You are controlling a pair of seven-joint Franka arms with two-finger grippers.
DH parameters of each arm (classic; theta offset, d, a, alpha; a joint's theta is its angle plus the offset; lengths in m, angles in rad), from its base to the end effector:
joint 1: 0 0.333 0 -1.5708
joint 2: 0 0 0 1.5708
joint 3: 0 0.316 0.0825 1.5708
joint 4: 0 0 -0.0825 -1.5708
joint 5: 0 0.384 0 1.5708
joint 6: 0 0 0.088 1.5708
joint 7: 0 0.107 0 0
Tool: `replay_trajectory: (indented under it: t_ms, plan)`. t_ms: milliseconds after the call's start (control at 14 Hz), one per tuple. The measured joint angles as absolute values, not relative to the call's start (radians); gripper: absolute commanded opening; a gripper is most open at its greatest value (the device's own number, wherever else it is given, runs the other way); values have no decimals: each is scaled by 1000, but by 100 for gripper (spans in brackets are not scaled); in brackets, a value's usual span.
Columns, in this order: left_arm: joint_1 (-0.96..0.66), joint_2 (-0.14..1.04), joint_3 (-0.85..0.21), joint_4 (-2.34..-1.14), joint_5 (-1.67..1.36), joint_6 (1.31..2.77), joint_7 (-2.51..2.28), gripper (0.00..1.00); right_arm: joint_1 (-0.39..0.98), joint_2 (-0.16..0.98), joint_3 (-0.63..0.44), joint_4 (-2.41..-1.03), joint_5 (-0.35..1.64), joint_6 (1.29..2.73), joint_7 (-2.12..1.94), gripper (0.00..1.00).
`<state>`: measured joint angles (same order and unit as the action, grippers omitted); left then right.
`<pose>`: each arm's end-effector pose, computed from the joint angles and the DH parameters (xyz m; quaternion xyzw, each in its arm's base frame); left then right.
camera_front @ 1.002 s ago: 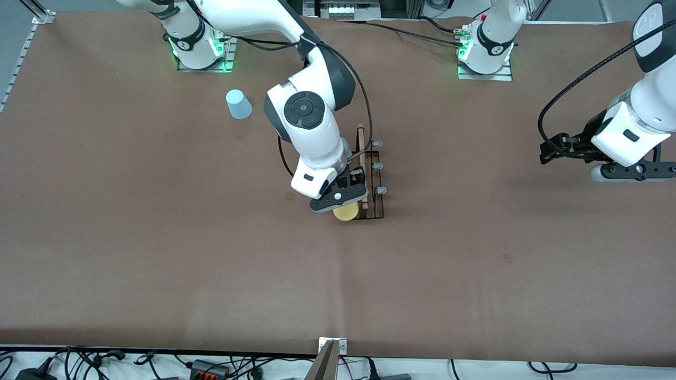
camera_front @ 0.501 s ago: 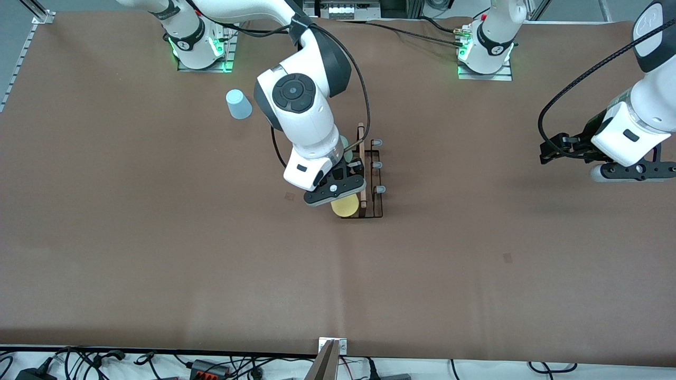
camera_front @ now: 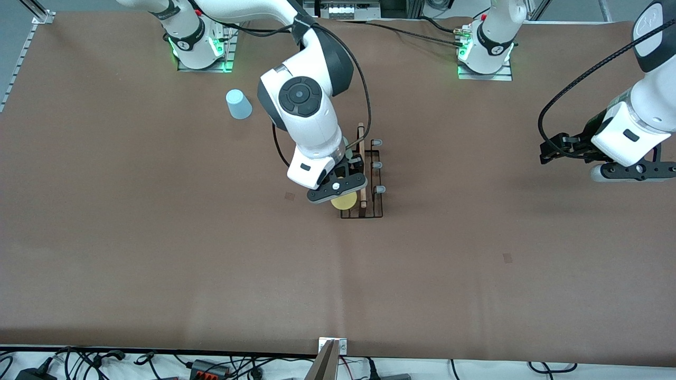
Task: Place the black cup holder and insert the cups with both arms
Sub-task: 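Lower the yellow cup onto the peg beside the teal cup and release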
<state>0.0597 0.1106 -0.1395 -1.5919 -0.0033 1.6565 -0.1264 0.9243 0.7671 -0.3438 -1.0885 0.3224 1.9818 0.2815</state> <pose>0.5895 -0.0435 0.5590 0.9994 0.0237 -0.0233 0.0070 0.5801 0.5080 0.3991 -0.9845 -0.1509 -0.0575 0.0688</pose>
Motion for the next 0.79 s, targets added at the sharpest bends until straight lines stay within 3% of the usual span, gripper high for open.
replay_trajectory:
  t_ms: [788]
  plan:
    - [60,111,-140,-1592,-3,1656,-126,100,931,825,-325,-1091,323,1982,281,15]
